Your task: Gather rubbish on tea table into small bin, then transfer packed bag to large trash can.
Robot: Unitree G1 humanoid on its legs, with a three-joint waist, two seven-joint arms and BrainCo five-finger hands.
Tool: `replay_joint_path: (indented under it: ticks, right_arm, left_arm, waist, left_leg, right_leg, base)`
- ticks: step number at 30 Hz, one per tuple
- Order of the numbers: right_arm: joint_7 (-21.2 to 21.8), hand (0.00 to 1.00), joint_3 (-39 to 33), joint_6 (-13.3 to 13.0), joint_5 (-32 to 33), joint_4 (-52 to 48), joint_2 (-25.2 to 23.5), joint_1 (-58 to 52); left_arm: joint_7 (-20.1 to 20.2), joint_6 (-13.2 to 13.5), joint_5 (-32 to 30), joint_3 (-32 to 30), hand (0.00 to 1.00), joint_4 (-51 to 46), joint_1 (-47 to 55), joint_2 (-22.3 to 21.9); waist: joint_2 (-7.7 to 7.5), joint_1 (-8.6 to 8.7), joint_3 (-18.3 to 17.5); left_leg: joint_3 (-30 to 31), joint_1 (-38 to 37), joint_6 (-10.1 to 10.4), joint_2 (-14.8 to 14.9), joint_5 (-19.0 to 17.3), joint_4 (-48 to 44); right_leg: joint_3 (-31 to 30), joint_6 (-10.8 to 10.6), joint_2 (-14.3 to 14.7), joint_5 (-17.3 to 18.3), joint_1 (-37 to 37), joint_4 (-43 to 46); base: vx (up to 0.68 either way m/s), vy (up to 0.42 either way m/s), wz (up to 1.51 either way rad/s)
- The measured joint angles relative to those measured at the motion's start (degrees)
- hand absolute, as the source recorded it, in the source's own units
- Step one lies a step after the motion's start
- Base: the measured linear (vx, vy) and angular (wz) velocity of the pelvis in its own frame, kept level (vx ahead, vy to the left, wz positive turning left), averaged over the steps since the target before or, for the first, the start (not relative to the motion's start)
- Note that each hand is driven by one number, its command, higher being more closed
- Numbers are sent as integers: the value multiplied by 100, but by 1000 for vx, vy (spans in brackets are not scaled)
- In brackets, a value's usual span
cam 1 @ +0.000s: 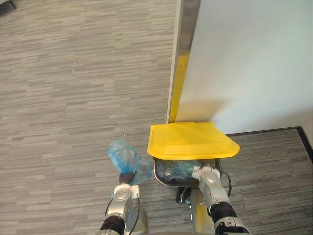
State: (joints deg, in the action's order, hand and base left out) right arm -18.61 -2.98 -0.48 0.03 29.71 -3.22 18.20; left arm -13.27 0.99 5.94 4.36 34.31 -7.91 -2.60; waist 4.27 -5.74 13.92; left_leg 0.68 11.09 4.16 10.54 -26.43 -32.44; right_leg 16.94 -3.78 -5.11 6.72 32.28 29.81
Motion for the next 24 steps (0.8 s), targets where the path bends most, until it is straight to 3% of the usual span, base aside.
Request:
replay_joint_path:
  ticks: [2,4,7,11,16,24]
  right_arm:
    - [-96,0,118,34,1,-55,59,307]
    - [-163,0,131,37,5,-292,165,464]
    - [-272,0,62,39,29,-411,389,958]
    - [-359,0,-95,37,299,-411,561,1538]
    - [-568,0,-191,32,749,-406,582,2284]
    - [-668,0,-580,41,901,-155,663,3082]
  left_arm:
    - [-2,179,272,555,100,-496,85,77]
    - [81,349,653,764,100,-1011,303,73]
    - [-7,335,51,936,100,-1388,584,192]
    - [10,362,42,1165,100,-1819,867,434]
    - [-27,372,168,1787,100,-2568,335,472]
    - [-139,612,545,2418,100,-3749,-402,466]
  waist:
    - [17,-52,18]
    - [10,-70,28]
    - [-7,-73,164]
    - [-110,-101,251]
    - [-159,-94,501]
    - [-201,-74,656]
  left_leg:
    - [32,21,66,6,36,33]
    - [98,83,61,14,30,22]
    - [205,210,19,31,-86,17]
    - [340,523,46,22,-94,-135]
    - [468,912,89,80,-112,-535]
    - [543,1445,223,87,-124,-895]
  right_leg:
    - [61,-126,8,-76,-7,-38]
    - [120,-94,6,-109,-2,-80]
    - [118,-87,81,-100,12,-261]
    - [6,120,220,-251,179,-443]
    - [77,282,283,-405,312,-520]
    - [65,263,331,-636,614,-627]
  base:
    - [-73,-98,10]
    - [-65,-79,13]
    - [-111,-90,16]
    - [-135,-82,6]
    - [-100,-44,3]
    - [-82,-2,-1]
